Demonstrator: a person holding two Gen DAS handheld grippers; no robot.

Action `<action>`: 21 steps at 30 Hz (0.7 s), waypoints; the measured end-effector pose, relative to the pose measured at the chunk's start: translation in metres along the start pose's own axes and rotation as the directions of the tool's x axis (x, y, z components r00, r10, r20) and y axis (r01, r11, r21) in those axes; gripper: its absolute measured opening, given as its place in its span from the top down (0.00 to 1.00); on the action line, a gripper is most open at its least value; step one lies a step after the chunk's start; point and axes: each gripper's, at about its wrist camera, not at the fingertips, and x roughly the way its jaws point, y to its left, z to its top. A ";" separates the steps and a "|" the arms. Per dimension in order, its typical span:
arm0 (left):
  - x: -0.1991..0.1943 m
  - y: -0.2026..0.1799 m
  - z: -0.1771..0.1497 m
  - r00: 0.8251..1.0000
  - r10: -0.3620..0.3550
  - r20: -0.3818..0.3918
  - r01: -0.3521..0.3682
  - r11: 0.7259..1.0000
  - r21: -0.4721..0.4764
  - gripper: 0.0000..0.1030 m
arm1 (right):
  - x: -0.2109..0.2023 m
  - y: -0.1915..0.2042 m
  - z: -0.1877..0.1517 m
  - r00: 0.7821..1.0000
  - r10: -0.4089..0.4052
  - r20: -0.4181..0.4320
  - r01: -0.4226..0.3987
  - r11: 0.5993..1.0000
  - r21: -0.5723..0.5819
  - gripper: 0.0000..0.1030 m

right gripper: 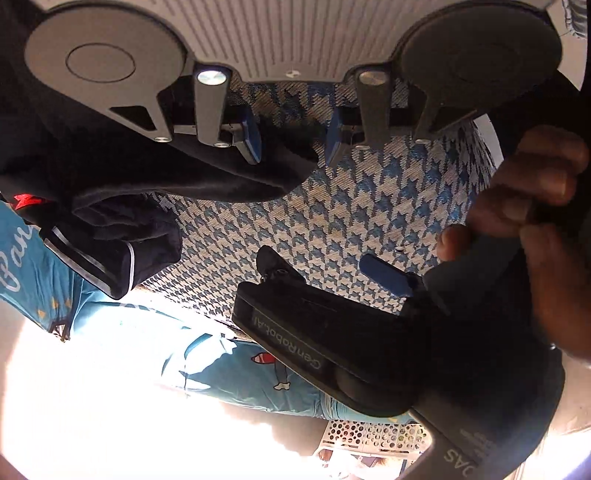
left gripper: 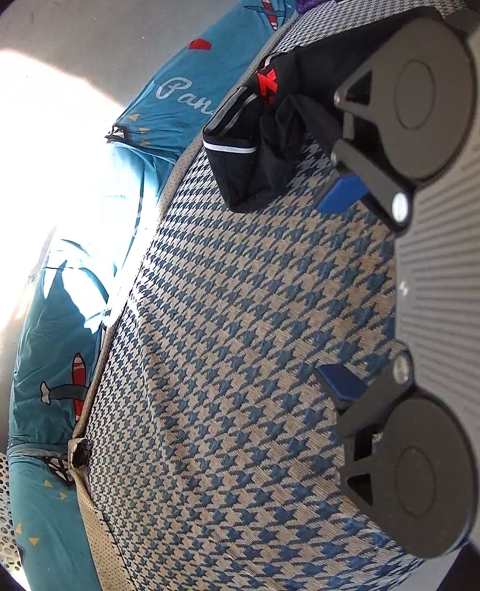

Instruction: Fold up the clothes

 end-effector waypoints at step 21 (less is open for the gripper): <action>-0.040 0.009 0.026 0.987 0.054 0.150 -0.056 0.998 0.015 0.06 | -0.025 0.008 0.022 0.972 0.226 0.072 -0.236 0.946 0.220 0.94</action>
